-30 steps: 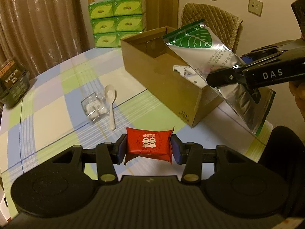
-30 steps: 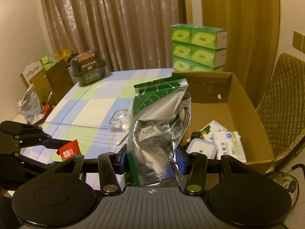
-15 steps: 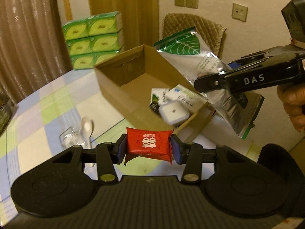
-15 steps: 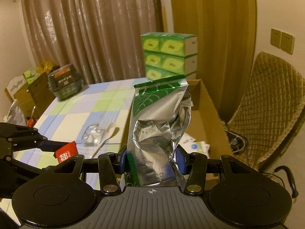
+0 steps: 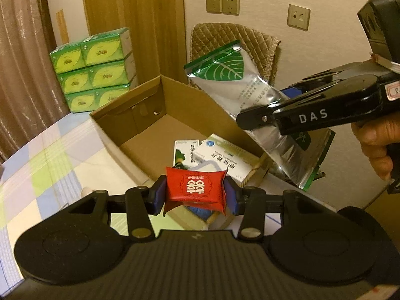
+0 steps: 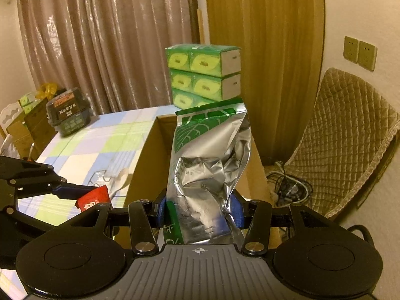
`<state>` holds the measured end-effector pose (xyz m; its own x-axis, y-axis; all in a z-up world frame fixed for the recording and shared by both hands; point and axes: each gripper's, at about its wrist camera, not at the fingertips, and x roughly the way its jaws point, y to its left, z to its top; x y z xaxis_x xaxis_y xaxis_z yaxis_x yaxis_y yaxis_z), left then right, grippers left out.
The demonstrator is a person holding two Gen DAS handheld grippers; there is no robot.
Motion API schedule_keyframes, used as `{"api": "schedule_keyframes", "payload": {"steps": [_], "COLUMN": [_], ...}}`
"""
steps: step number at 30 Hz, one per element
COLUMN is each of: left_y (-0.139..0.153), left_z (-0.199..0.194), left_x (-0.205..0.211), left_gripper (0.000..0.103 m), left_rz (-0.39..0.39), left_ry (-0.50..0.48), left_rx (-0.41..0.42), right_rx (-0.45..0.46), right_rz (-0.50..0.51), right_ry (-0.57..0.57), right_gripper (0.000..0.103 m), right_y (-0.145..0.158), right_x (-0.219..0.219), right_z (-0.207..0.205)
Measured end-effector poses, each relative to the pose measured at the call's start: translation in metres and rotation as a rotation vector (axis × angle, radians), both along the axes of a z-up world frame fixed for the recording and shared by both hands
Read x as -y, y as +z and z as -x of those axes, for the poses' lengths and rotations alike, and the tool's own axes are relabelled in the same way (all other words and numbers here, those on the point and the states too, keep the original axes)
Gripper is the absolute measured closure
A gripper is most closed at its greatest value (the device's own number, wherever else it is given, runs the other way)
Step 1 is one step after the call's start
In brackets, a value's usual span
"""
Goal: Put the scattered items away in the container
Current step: 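Carry the pouch and red packet over the cardboard box with both tools, then open the left tool to drop the red packet while the right tool releases the pouch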
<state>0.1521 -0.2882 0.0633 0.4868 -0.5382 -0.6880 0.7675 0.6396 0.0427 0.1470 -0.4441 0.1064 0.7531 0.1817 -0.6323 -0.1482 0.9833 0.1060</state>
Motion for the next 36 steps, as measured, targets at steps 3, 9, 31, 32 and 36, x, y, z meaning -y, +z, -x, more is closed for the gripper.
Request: {"api": "schedule_keyframes", "payload": {"steps": [3, 9, 31, 32, 36], "left_y": [-0.002, -0.007, -0.023, -0.024, -0.027], "left_z": [-0.006, -0.015, -0.053, -0.055, -0.062], "left_x": [0.008, 0.017, 0.029, 0.029, 0.033], "left_gripper": [0.061, 0.061, 0.061, 0.061, 0.061], "left_rz": [0.000, 0.005, 0.021, 0.021, 0.022], "left_ry": [-0.007, -0.011, 0.004, 0.003, -0.002], "left_rx": [-0.002, -0.010, -0.031, -0.033, -0.037], "right_rx": [-0.003, -0.004, -0.019, -0.020, -0.022], "right_rz": [0.001, 0.010, 0.041, 0.042, 0.045], "right_ry": [-0.004, -0.007, 0.006, 0.006, 0.003], "right_gripper": [0.056, 0.056, 0.056, 0.056, 0.056], "right_y": [-0.001, -0.002, -0.011, -0.012, -0.014], "right_x": [0.004, 0.009, 0.010, 0.010, 0.011], "right_z": [-0.005, -0.014, -0.050, -0.052, -0.056]}}
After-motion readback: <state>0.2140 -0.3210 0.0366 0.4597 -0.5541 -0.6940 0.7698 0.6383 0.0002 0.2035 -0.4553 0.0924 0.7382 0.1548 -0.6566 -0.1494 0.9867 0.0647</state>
